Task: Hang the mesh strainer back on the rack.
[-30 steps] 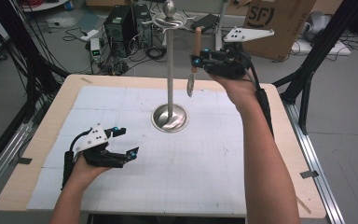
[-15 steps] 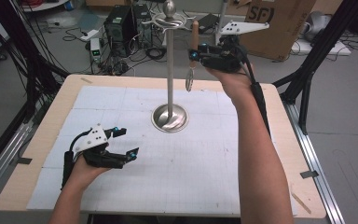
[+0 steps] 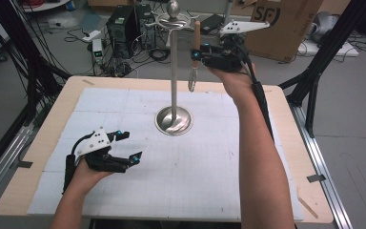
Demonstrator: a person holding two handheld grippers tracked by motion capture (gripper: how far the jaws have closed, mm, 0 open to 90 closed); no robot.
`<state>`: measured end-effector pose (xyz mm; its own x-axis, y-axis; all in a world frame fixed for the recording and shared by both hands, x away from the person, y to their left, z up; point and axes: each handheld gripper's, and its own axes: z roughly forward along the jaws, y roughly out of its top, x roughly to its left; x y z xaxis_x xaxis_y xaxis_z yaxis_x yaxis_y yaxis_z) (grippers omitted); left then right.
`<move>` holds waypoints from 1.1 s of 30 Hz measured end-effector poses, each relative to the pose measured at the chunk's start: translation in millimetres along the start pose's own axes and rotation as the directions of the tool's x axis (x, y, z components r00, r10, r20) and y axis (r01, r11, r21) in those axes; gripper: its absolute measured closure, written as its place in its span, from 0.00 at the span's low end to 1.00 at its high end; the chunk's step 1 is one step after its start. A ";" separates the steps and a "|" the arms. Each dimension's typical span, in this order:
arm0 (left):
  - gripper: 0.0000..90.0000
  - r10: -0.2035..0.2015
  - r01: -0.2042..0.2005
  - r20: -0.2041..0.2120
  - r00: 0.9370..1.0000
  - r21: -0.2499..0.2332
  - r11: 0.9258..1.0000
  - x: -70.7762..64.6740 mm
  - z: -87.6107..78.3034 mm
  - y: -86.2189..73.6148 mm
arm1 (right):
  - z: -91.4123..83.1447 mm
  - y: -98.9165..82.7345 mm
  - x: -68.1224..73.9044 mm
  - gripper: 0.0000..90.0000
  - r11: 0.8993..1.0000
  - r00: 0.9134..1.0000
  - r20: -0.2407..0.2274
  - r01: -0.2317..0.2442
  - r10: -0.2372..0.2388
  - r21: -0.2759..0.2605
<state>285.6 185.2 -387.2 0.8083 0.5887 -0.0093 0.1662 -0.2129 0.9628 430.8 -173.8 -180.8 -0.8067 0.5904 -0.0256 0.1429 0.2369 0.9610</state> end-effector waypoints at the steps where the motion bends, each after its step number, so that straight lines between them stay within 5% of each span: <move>1: 0.19 0.002 -0.002 0.002 1.000 0.001 1.000 -0.3 0.2 0.1 | 0.2 0.0 -1.4 0.77 1.000 1.000 0.004 -0.005 0.005 -0.002; 26: 0.19 0.005 -0.005 0.006 1.000 0.012 1.000 -1.1 2.2 -1.3 | 20.3 -4.5 -12.1 0.76 0.999 0.999 0.031 -0.039 0.039 0.011; 33: 0.19 0.006 -0.006 0.003 1.000 0.010 1.000 -1.0 1.1 -1.3 | 18.3 -6.4 -12.5 0.65 0.999 0.998 0.044 -0.051 0.050 0.013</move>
<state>285.2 184.1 -388.7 0.8109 0.5852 -0.0042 0.1668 -0.2244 0.9601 450.4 -168.5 -191.7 -0.7724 0.6351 0.0106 0.1913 0.2167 0.9573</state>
